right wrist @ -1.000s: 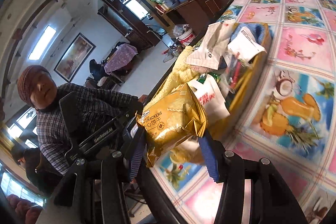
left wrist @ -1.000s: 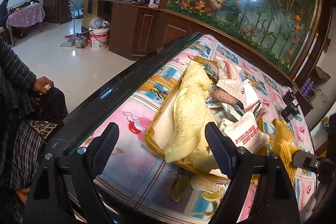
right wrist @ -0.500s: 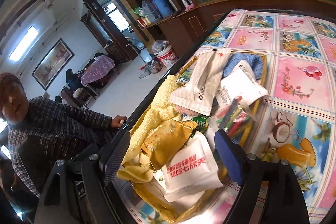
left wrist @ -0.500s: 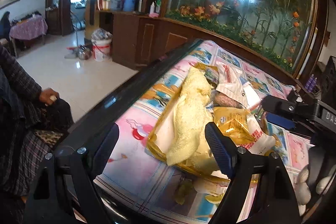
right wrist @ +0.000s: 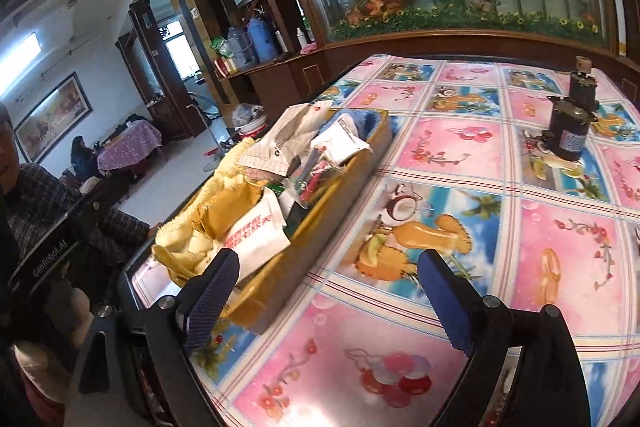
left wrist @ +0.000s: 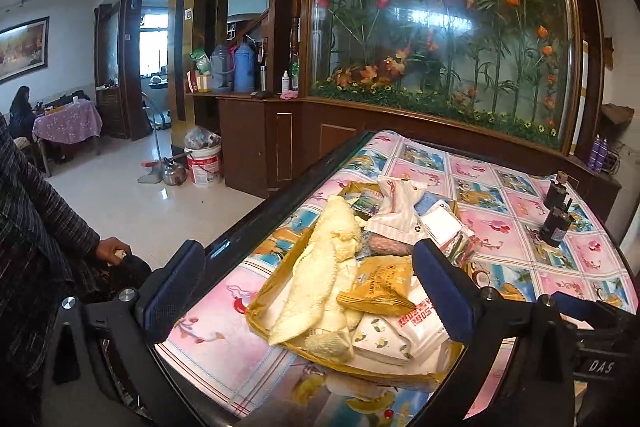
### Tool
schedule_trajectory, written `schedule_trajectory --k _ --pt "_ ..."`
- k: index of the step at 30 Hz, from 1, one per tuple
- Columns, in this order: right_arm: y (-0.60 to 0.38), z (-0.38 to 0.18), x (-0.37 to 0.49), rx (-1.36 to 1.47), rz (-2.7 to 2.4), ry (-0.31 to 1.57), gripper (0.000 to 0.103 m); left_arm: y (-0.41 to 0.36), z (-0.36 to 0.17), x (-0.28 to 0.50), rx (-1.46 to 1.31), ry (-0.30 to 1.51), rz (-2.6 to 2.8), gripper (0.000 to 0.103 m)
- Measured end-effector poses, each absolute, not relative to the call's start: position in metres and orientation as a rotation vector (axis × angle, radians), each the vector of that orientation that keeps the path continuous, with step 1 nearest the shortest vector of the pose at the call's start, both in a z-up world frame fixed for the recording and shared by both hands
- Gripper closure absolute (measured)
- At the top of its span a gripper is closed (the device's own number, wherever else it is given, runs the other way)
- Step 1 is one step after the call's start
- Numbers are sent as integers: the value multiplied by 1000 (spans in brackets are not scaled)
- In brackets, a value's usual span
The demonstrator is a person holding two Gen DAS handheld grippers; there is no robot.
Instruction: Organize soft objects
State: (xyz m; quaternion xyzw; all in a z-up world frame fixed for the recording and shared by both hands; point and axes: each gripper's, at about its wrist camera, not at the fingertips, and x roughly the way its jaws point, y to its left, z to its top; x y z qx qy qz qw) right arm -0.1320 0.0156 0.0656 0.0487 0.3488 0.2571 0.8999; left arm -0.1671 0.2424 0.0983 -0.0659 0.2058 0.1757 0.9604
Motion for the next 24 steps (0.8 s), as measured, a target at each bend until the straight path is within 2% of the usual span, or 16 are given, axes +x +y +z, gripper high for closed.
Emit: schedule_trajectory --k 7,13,24 --pt "24 59 -164 -70 427 635 11 221 94 -165 -146 477 309 0" --pt "59 63 -217 -317 342 455 7 221 89 -165 -162 524 325 0" --pt "113 37 -298 -561 786 428 6 250 93 -178 -174 500 453 0"
